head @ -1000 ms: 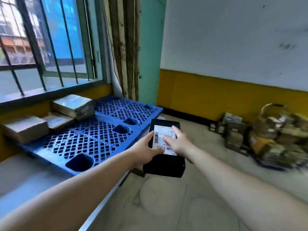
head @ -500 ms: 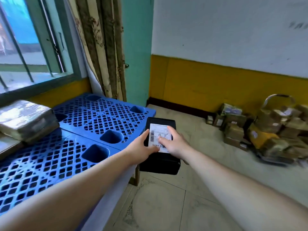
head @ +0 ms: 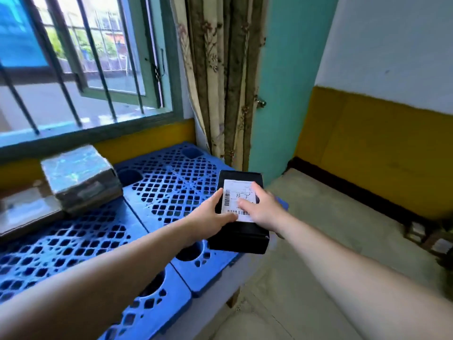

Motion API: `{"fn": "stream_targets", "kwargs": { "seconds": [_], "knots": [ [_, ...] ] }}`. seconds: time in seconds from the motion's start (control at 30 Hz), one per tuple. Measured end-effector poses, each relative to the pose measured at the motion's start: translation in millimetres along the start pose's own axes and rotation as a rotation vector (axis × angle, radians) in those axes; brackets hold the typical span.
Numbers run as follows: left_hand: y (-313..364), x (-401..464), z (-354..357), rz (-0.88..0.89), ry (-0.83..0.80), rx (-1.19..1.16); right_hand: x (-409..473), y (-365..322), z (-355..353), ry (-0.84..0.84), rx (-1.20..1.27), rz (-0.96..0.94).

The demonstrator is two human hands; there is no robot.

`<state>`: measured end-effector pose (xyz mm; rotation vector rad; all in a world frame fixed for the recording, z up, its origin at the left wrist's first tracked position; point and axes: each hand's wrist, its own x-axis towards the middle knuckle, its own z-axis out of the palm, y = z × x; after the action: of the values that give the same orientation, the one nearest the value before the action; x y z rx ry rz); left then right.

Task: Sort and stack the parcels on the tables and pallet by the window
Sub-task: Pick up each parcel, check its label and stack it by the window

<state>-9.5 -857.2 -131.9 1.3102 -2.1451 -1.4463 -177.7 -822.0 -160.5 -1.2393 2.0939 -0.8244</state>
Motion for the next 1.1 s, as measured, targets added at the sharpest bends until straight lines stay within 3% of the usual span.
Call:
{"fn": "stream_targets", "kwargs": {
  "seconds": [0.27, 0.6, 0.7, 0.8, 1.1],
  "knots": [
    [-61.1, 46.9, -106.6, -0.12, 0.22, 0.045, 116.9, -88.2, 87.1, -0.266, -0.057, -0.163],
    [-106.8, 75.0, -203.6, -0.253, 0.338, 0.669, 222.1, -170.6, 173.4, -0.48, -0.152, -0.334],
    [-125.9, 86.6, -224.4, -0.42, 0.43, 0.844, 252.5, -181.8, 192.0, -0.54, -0.185, -0.346],
    [-143.5, 100.4, -234.7, -0.584, 0.401, 0.882, 274.6, -188.4, 210.5, -0.591, -0.204, -0.37],
    [-166.6, 131.0, -237.4, -0.647, 0.512, 0.907, 318.1, -206.6, 266.7, -0.597, -0.275, -0.413]
  ]
}}
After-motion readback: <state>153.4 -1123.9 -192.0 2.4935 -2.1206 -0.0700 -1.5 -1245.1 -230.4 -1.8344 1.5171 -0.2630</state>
